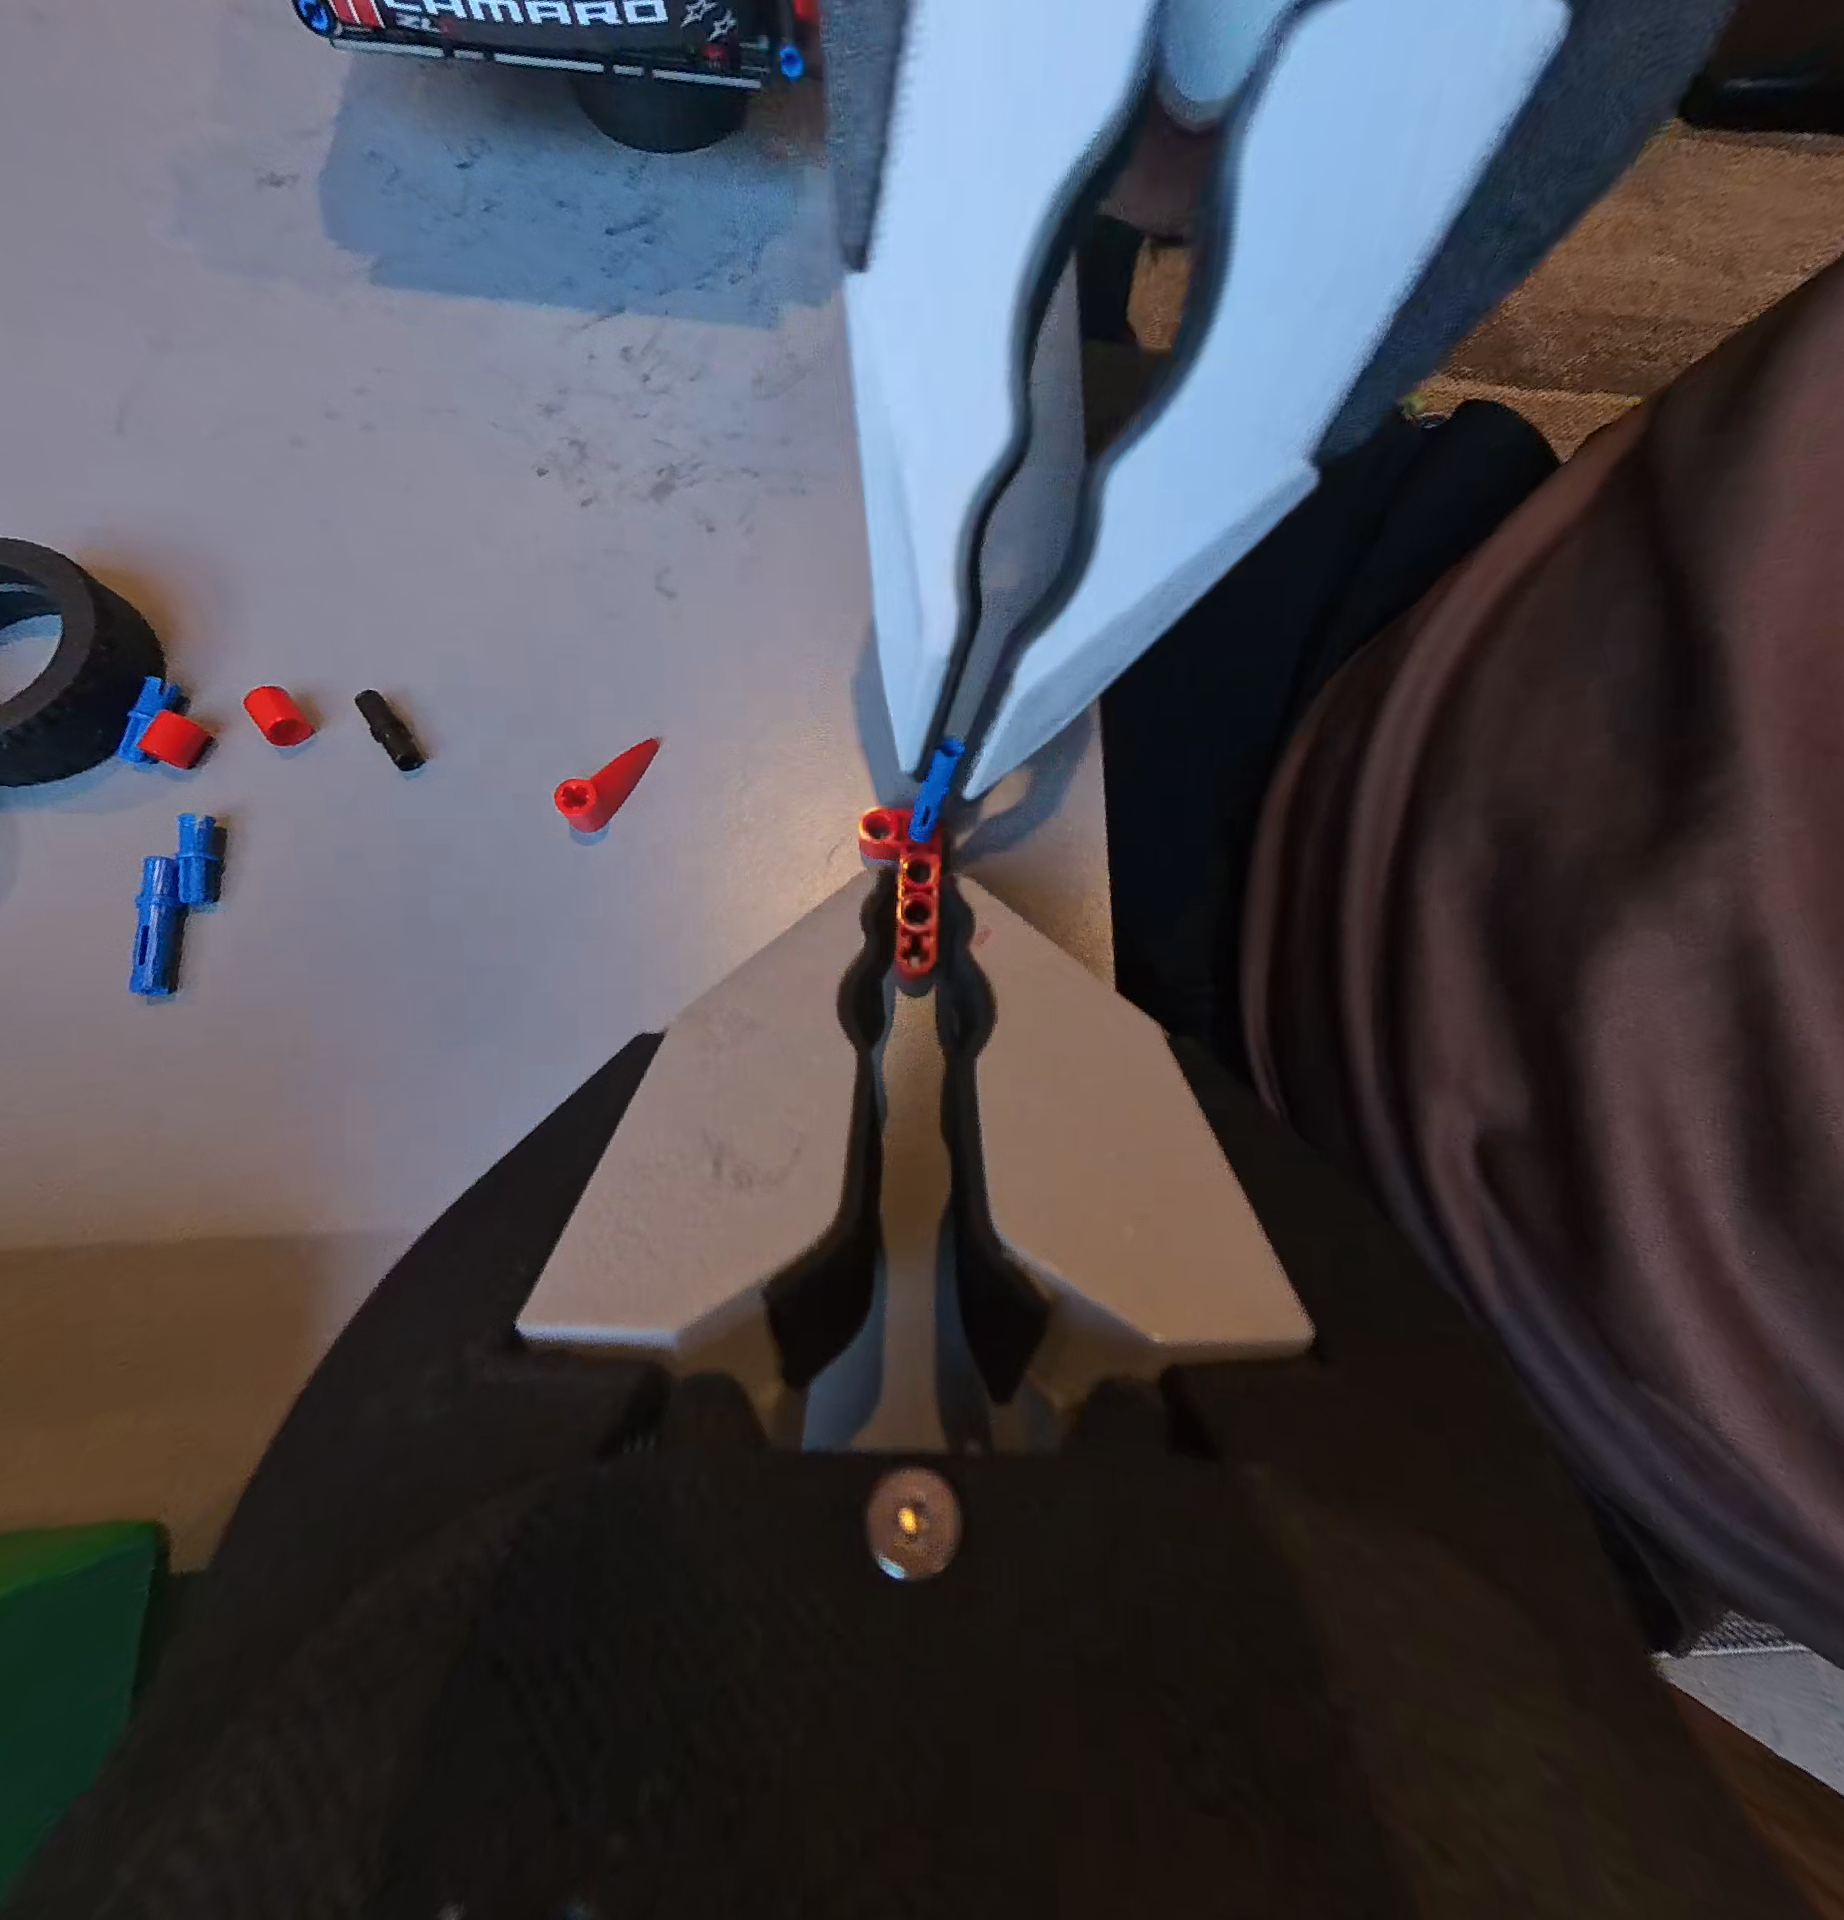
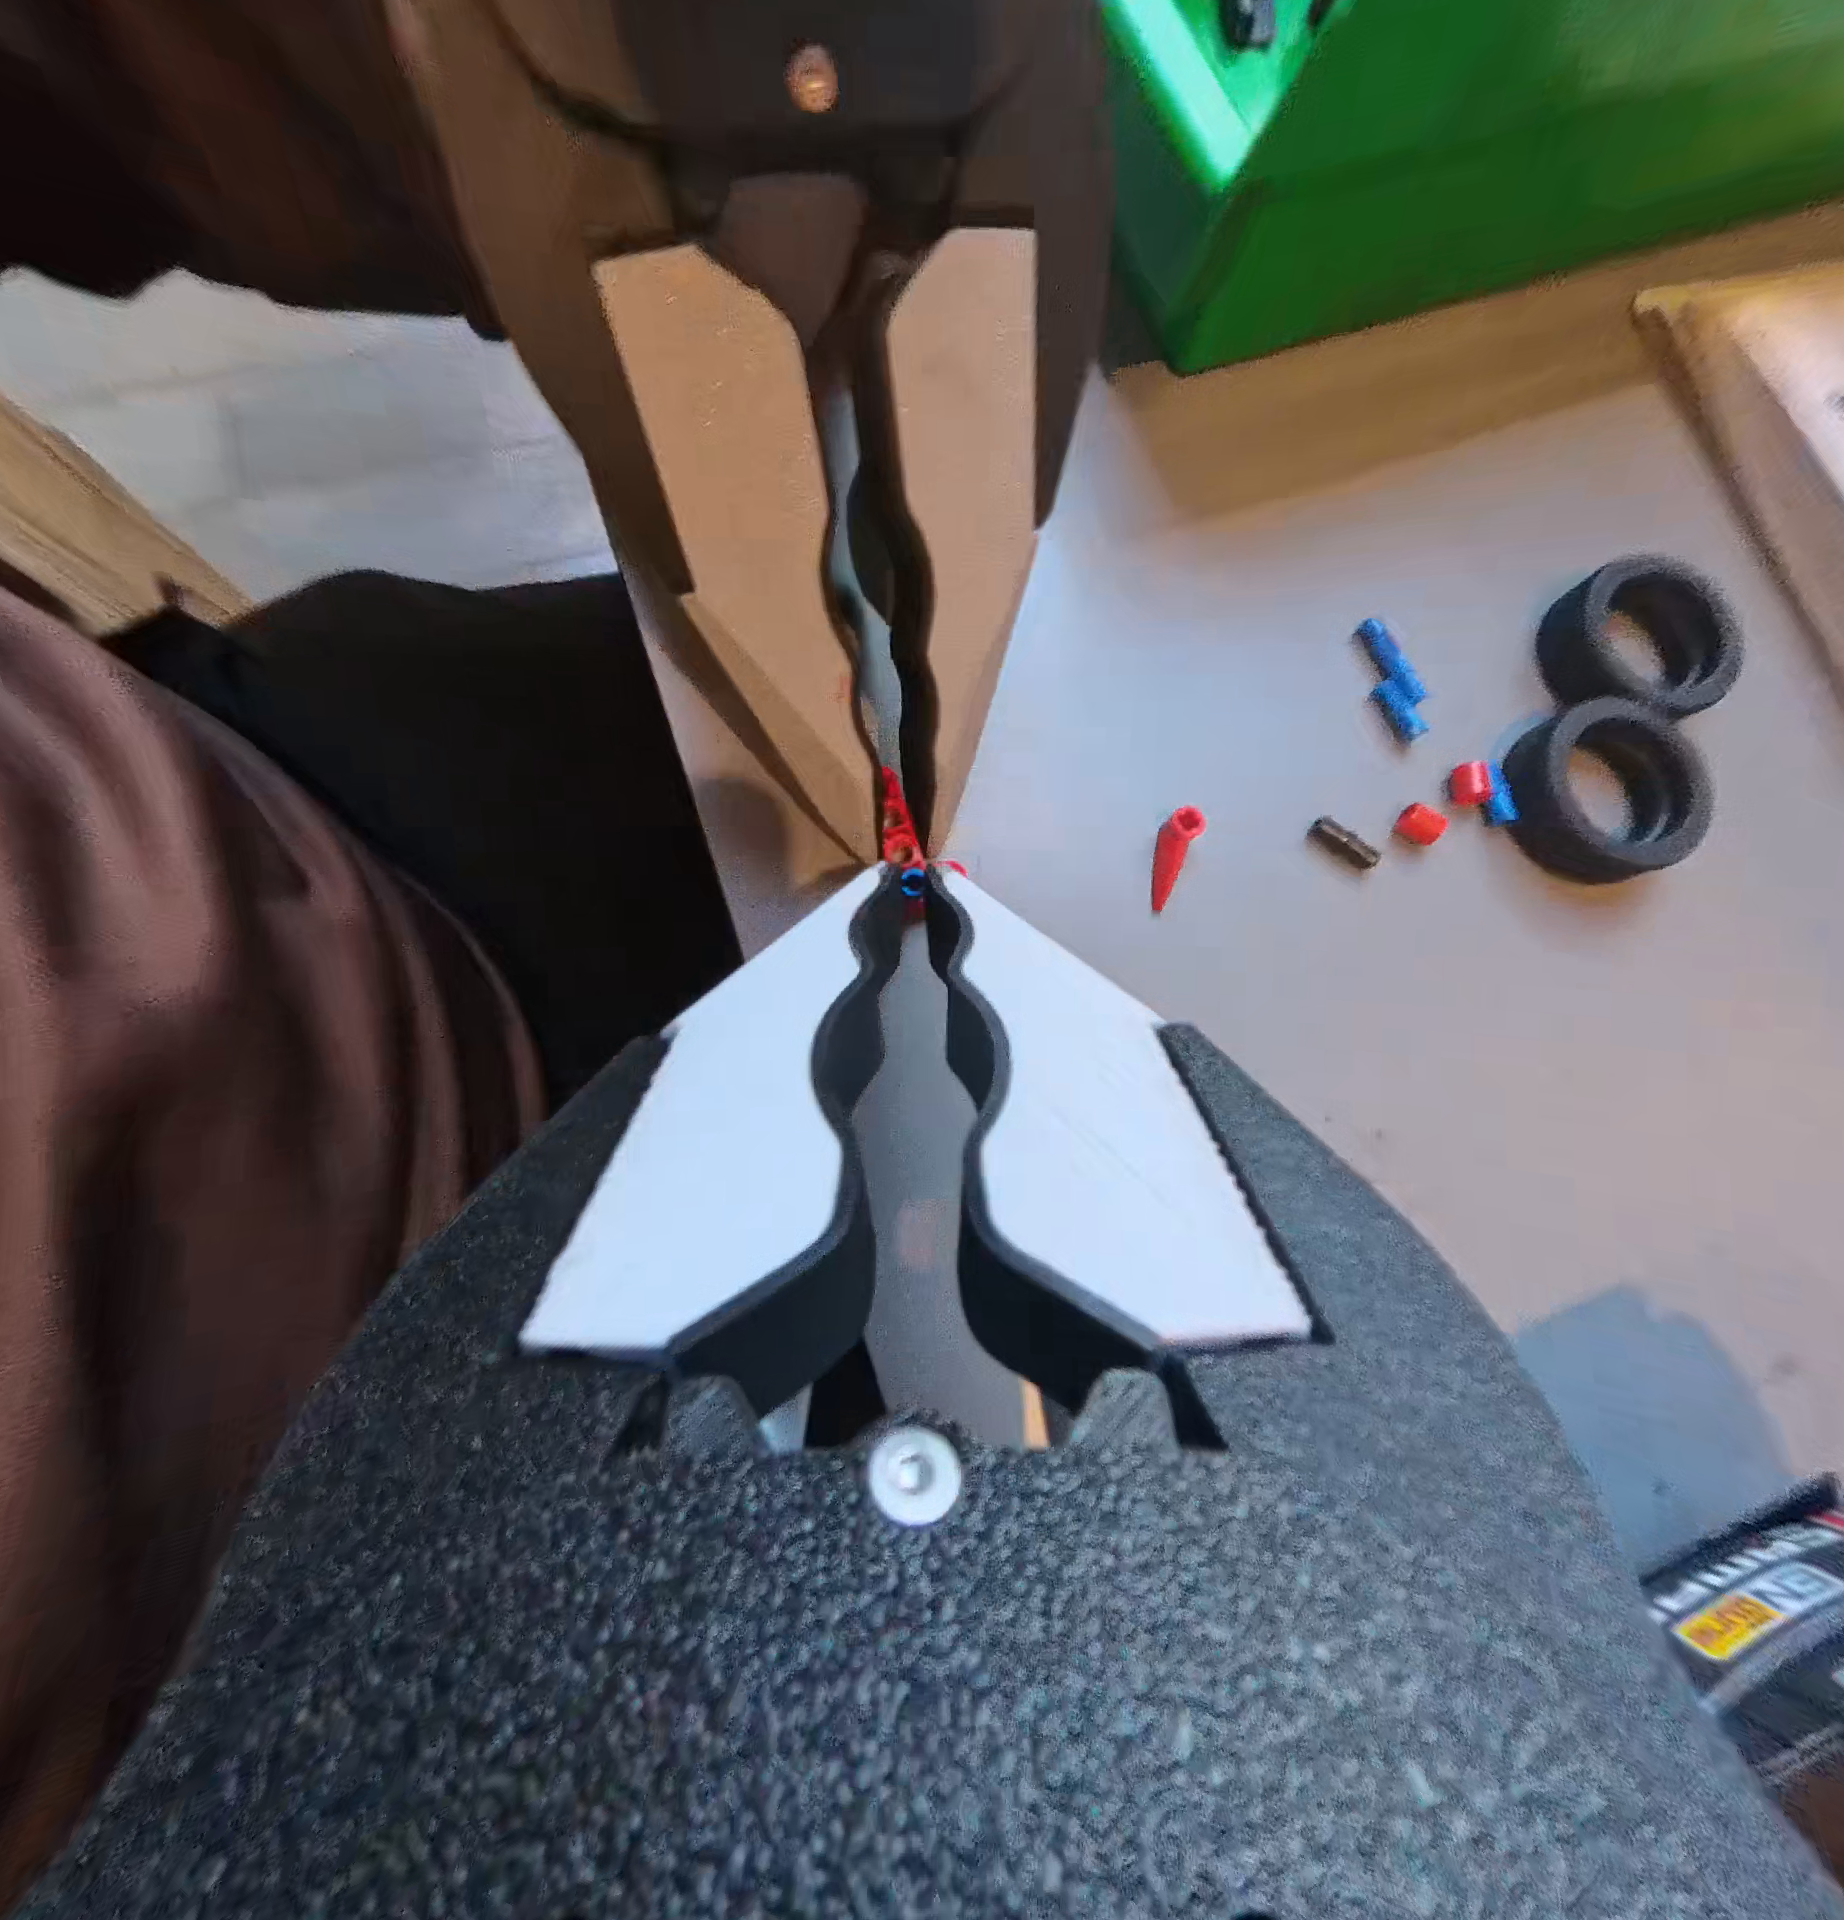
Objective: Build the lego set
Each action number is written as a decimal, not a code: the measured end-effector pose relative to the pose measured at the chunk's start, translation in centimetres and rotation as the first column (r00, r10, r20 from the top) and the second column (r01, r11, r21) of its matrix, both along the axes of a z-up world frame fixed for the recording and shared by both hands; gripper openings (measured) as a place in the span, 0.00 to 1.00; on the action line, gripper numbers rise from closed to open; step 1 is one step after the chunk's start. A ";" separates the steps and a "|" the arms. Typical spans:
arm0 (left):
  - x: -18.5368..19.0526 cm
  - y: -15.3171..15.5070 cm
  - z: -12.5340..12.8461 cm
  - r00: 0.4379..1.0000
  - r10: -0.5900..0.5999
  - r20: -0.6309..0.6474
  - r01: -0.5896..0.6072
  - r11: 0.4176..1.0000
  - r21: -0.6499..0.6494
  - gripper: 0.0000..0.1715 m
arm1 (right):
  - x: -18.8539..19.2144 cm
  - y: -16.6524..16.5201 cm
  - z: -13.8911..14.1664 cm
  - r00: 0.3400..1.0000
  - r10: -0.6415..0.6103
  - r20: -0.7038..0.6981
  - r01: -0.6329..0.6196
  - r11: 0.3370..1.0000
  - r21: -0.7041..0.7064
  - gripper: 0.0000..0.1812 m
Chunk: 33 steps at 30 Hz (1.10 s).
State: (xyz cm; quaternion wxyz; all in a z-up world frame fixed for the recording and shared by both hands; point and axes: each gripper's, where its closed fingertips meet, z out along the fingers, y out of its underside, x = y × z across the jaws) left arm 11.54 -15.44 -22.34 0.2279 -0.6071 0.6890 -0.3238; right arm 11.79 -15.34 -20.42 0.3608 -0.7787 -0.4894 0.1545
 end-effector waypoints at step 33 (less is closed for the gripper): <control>0.2 0.2 0.7 0.997 -0.013 0.076 -0.005 0.975 0.224 0.03 | 0.0 0.5 1.4 1.000 0.021 0.015 -0.019 0.992 -0.123 0.15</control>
